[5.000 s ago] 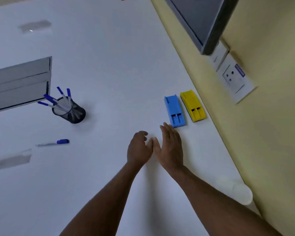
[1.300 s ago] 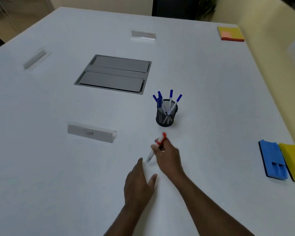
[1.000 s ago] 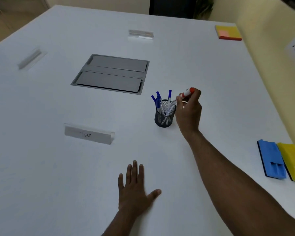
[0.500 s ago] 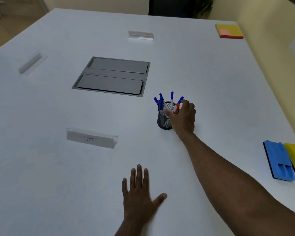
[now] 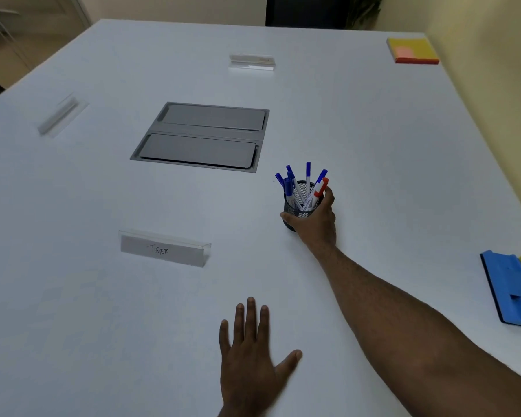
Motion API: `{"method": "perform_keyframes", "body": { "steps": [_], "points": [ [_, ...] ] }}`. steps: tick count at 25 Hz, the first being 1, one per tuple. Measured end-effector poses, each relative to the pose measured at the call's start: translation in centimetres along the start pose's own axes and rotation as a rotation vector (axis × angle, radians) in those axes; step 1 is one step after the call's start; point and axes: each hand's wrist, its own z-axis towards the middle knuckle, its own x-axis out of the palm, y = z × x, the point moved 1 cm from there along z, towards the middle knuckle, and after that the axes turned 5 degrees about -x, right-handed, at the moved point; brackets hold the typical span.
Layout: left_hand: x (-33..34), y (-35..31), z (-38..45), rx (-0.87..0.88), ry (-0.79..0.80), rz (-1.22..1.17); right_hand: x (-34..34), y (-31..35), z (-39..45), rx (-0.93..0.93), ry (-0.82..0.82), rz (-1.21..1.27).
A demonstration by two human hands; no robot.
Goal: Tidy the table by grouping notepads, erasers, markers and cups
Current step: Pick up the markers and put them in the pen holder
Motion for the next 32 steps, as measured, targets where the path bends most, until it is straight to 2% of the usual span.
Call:
{"method": "perform_keyframes", "body": {
  "steps": [6,11,18,23,32],
  "points": [
    [0.5,0.2,0.2,-0.004,0.022,0.013,-0.2,-0.3,0.1,-0.062,-0.059,0.114],
    [0.2,0.3,0.4,-0.010,0.019,0.036,-3.3,-0.3,-2.2,-0.073,-0.115,0.148],
    [0.0,0.9,-0.1,-0.041,0.078,0.114,-12.3,-2.8,-10.0,-0.047,-0.226,0.178],
    [0.3,0.8,-0.1,-0.023,0.076,0.113,-19.9,-6.0,-15.1,0.030,-0.396,0.200],
    [-0.3,0.1,-0.5,-0.025,0.169,0.115,-30.8,-14.0,-21.1,0.195,-0.667,0.067]
  ]
}}
